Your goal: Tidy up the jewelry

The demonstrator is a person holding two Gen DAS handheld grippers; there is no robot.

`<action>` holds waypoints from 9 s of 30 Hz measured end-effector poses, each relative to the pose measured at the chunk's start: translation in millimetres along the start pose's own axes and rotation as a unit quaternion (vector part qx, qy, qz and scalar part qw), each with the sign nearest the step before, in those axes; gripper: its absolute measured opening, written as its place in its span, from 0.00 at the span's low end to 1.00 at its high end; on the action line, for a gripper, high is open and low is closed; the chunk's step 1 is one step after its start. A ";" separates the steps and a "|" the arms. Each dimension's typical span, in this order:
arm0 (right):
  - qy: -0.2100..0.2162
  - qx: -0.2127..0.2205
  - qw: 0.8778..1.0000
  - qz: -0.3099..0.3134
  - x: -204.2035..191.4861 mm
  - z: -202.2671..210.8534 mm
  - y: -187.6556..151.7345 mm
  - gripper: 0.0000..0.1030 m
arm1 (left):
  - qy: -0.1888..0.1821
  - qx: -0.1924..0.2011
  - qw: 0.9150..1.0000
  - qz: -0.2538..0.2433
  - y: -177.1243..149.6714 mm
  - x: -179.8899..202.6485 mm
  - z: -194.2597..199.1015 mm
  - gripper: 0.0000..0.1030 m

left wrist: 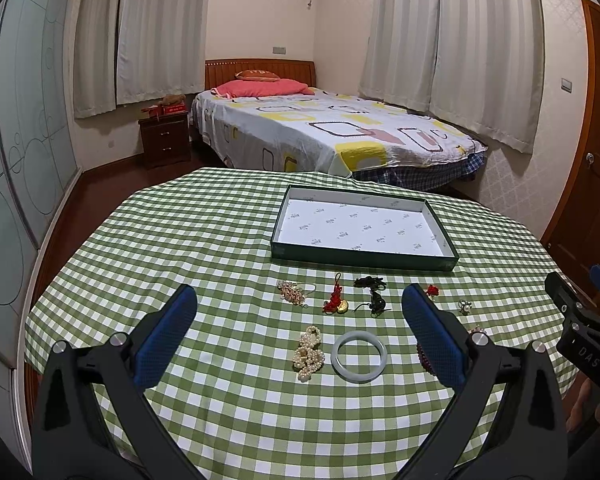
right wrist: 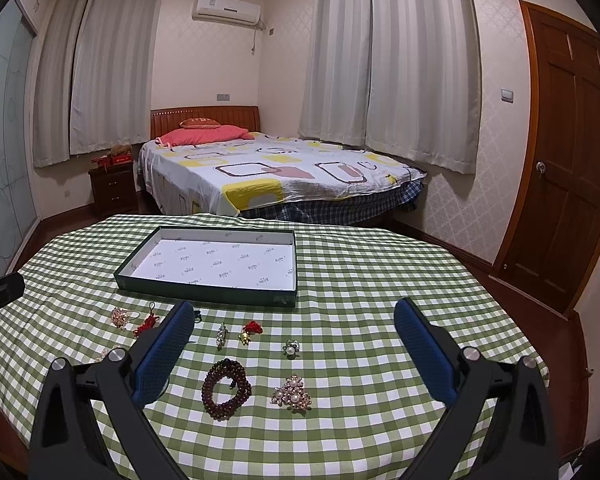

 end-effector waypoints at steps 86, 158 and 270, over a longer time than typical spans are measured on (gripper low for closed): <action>0.057 -0.138 0.989 -0.007 13.6 -121.9 -86.2 0.53 | 0.002 -0.142 0.989 -0.029 -76.2 -2.8 -164.4 0.74; 0.088 -0.183 0.979 0.009 1.0 -118.0 -95.1 0.23 | -0.017 -0.122 0.992 -0.004 -70.8 -17.3 -151.8 0.17; 0.095 -0.096 0.991 0.026 -44.7 -119.7 -14.7 0.42 | -0.050 -0.021 0.999 -0.003 11.4 26.3 -150.6 0.78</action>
Point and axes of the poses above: each gripper's, at about its wrist camera, not at the fingertips, and z roughly against the way its jaws point, x to its right, y to its top, the point moved 3 cm from there along -z, roughly the way its jaws point, and after that the axes turned 6 degrees about -x, right-handed, at the moved point
